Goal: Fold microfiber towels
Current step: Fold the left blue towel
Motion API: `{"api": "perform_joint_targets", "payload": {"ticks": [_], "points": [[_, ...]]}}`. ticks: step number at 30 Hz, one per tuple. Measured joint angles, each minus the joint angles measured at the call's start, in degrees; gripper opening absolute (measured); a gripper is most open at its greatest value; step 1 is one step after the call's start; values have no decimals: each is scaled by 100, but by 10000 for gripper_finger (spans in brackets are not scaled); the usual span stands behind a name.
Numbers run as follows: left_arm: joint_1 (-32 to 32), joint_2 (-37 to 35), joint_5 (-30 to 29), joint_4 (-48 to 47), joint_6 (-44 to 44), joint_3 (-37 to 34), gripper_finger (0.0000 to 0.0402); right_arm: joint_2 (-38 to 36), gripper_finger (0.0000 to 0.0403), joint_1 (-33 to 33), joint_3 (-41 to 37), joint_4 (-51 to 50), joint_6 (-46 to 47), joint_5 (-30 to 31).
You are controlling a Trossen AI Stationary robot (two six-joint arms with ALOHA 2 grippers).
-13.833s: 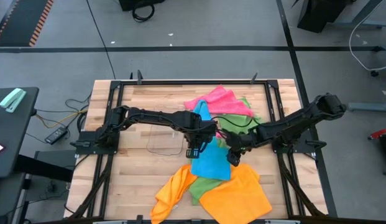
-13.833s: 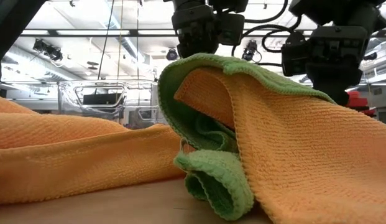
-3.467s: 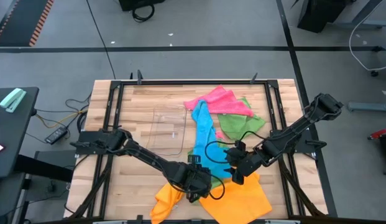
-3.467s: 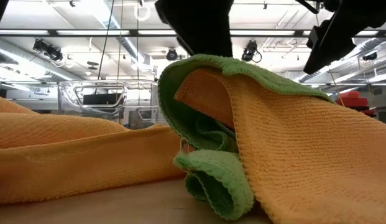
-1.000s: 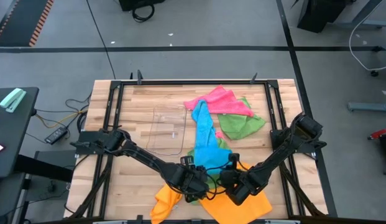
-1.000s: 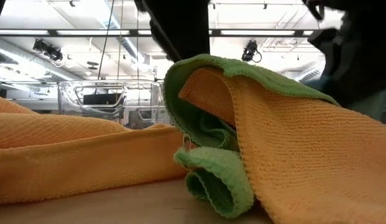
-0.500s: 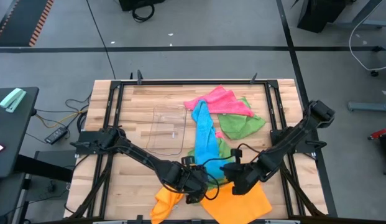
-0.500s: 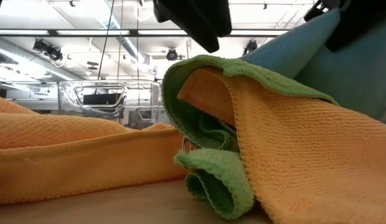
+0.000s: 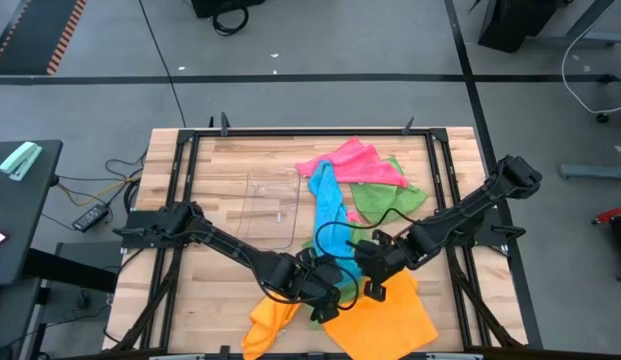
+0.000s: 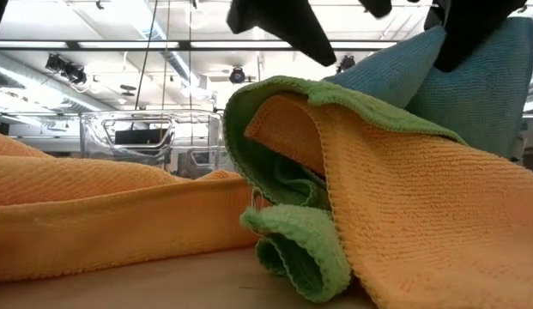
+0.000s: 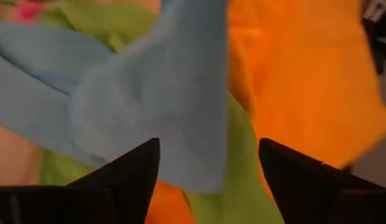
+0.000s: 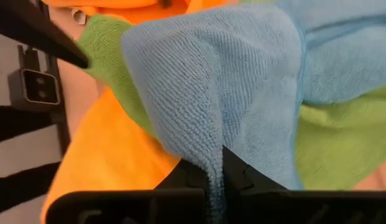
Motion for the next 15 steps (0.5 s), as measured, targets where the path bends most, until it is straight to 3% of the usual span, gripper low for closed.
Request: {"api": "perform_joint_targets", "payload": {"ticks": [5,11,15], "points": [[95,0,-170,73,220,0,314,-112,10,-100,0,15,229,-143],[141,38,-214,597,285,0,312,-453,10,-257,0,13,456,-143],[148,111,-597,609,382,-7,311,-570,10,-295,0,73,517,-240]]}}
